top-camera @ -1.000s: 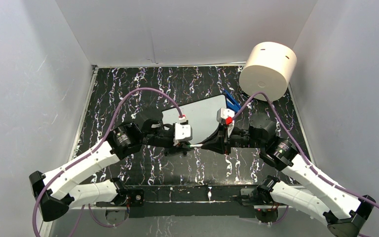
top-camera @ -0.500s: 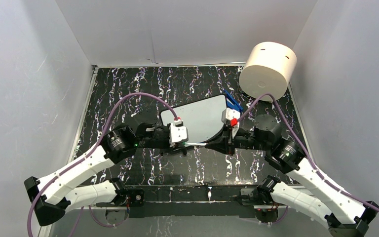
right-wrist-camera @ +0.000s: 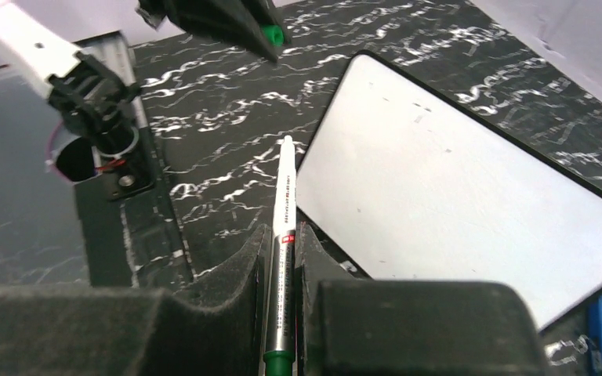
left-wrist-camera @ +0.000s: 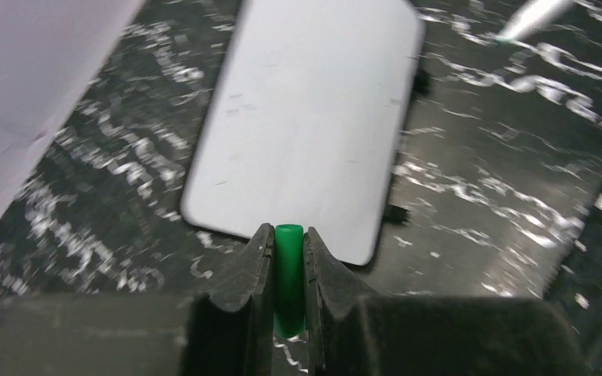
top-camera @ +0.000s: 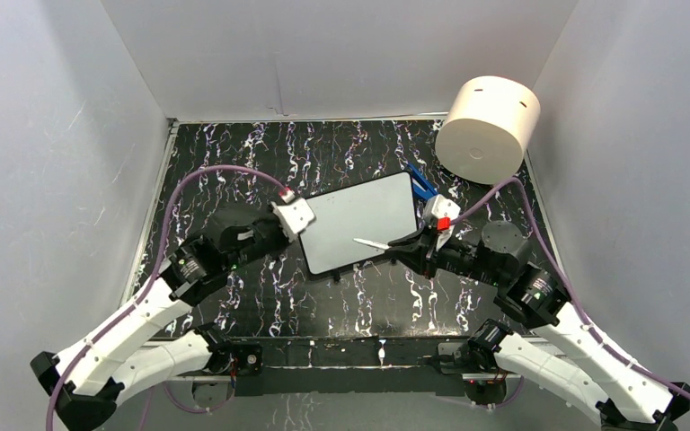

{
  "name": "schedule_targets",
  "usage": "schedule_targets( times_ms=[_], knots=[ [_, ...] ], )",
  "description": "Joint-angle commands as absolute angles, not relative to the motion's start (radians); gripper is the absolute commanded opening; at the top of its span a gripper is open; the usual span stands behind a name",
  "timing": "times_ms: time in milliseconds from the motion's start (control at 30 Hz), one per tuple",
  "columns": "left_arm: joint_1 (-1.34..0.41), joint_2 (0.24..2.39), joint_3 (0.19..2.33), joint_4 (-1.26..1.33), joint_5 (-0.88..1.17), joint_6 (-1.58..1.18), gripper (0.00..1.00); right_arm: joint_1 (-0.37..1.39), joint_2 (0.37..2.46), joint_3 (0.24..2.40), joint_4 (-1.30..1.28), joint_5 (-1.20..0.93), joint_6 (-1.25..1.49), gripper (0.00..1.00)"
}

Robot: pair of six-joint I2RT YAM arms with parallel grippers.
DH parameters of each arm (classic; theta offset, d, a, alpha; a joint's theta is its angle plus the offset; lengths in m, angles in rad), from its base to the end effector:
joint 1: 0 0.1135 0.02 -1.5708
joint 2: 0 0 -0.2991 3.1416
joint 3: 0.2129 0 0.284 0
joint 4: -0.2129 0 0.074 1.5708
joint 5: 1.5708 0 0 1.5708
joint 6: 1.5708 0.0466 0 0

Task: Write a sentence on the whiteboard
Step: Open the pen cap, then place the pen cap at the center of the board.

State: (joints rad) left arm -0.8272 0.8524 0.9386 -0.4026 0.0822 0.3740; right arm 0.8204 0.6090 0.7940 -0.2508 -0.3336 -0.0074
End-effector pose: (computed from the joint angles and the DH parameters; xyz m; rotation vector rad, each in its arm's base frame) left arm 0.1387 -0.1564 0.3849 1.1227 1.5385 -0.3863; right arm 0.0940 0.1232 0.3869 -0.9230 1.4392 0.8864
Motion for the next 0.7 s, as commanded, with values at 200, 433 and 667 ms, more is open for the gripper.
schedule_targets(
  times_ms=[200,433,667],
  knots=[
    [-0.497,0.898,0.906,-0.155,-0.156,0.130,0.00,0.820,0.548,0.696,-0.062,-0.085,0.015,0.00],
    [-0.300,1.091,0.946,-0.177,-0.104,-0.064,0.00,0.820,0.577,0.685,-0.069,-0.007,0.002,0.00],
    [-0.210,1.306,0.987,-0.210,-0.072,-0.124,0.00,0.820,0.576,0.680,-0.063,0.044,0.002,0.00]
  ],
)
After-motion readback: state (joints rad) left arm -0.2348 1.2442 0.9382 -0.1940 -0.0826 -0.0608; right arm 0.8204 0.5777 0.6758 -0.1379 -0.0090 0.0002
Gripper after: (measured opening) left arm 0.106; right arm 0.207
